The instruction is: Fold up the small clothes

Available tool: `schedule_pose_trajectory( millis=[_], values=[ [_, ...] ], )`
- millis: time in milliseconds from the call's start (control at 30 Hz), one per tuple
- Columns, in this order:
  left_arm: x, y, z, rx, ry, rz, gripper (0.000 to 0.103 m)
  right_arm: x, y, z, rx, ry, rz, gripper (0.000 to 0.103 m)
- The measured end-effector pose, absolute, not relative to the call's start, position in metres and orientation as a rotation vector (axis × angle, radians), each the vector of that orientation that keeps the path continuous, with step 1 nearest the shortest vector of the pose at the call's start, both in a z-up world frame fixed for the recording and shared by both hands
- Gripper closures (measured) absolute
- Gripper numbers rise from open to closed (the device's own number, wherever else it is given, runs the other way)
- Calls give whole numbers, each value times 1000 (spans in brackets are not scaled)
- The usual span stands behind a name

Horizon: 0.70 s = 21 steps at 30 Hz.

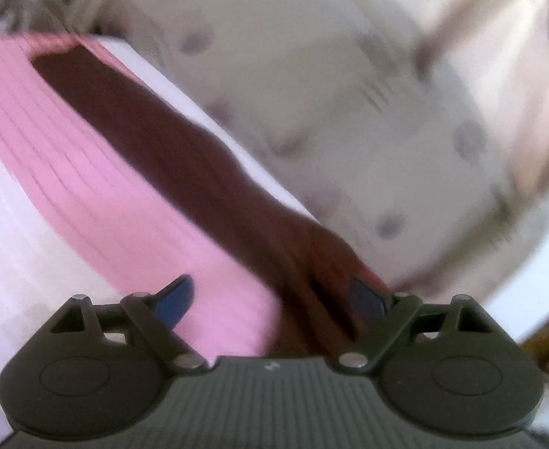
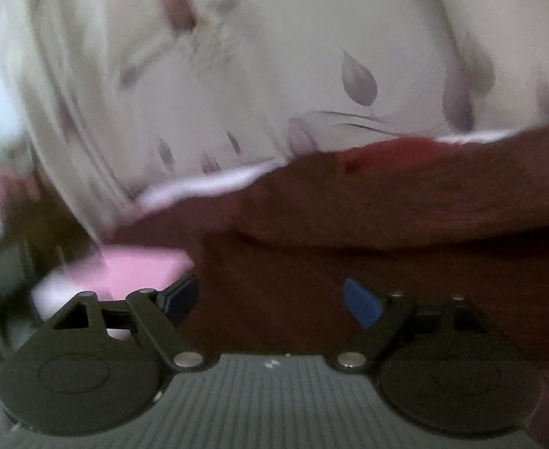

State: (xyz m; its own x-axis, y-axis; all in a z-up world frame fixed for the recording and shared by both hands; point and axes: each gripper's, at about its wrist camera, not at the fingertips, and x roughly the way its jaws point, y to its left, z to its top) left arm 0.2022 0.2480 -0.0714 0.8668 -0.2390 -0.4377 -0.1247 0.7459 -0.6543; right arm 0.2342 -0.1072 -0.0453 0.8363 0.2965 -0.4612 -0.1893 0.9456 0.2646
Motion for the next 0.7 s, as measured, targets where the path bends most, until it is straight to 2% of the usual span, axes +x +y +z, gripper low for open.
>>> schedule_pose_trajectory(
  millis=[67,333,567,600,700],
  values=[
    [218,280,-67,-761,533,-3,13,227,-103,-53,135,527,233,18],
    [285,411,-100,-1008,629,242,14,220,-101,-65,159,519,265,16],
    [325,442,-105,-1024,618,233,14,220,-101,-66,169,498,275,14],
    [329,444,-106,-1029,613,232,17,220,-100,-66,164,499,273,14],
    [347,453,-116,-1019,660,255,93,218,-98,-66,156,494,269,14]
  ],
)
